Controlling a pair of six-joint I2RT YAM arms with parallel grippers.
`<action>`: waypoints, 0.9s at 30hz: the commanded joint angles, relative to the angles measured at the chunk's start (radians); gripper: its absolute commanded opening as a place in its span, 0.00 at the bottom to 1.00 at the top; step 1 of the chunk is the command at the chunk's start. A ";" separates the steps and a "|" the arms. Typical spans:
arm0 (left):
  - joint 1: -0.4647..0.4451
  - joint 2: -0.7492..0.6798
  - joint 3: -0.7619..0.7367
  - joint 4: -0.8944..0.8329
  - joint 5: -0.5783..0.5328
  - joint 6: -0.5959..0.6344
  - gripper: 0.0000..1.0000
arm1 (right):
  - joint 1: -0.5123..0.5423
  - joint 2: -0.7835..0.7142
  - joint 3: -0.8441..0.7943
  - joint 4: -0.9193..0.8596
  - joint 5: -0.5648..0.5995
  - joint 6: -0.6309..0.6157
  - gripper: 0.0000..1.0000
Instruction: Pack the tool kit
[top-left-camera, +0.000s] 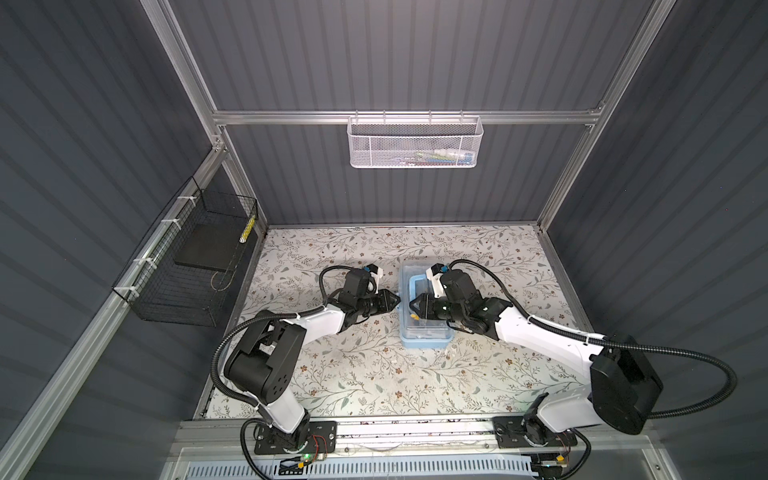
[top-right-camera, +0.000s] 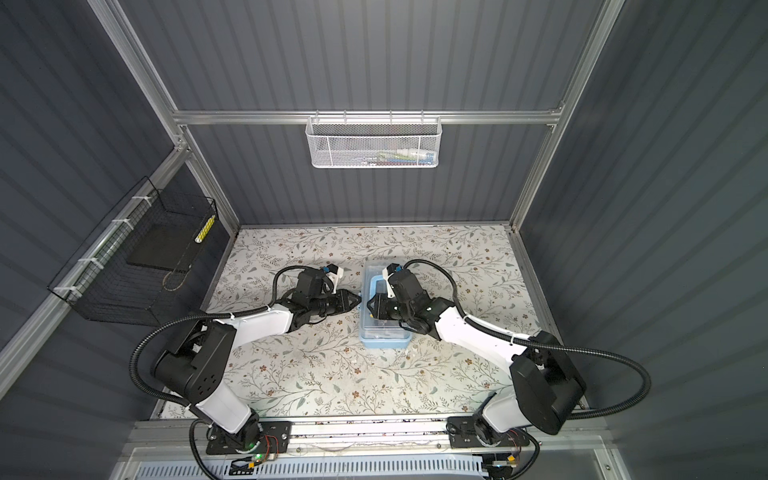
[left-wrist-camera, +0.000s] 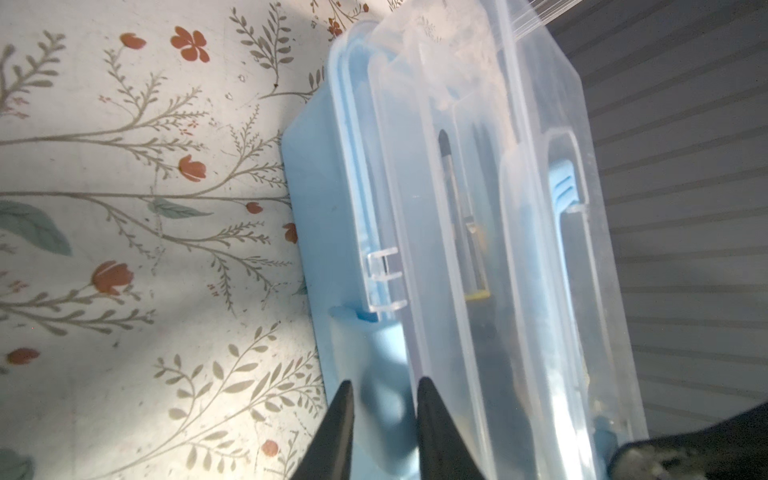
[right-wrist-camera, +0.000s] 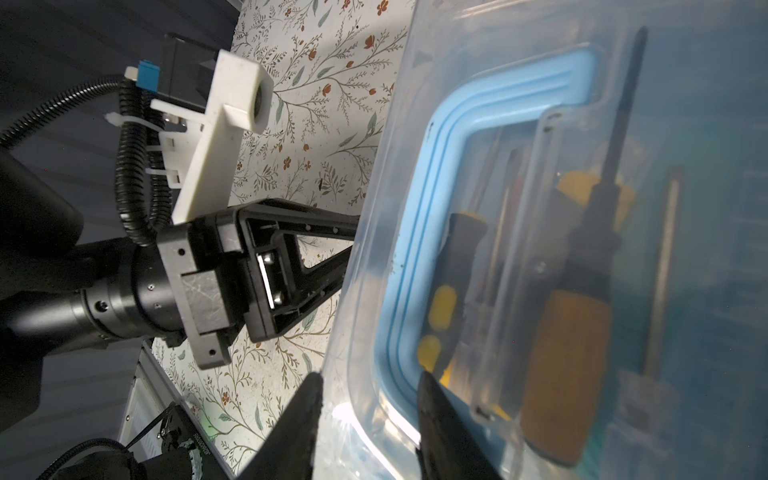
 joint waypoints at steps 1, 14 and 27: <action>-0.001 -0.023 0.001 -0.081 -0.029 0.041 0.27 | 0.001 0.034 -0.006 -0.115 0.018 0.006 0.40; 0.013 0.024 0.016 -0.070 0.000 0.055 0.27 | 0.002 0.050 -0.001 -0.115 0.016 0.008 0.40; 0.019 0.066 0.030 -0.029 0.020 0.025 0.23 | 0.002 0.052 -0.008 -0.111 0.019 0.010 0.40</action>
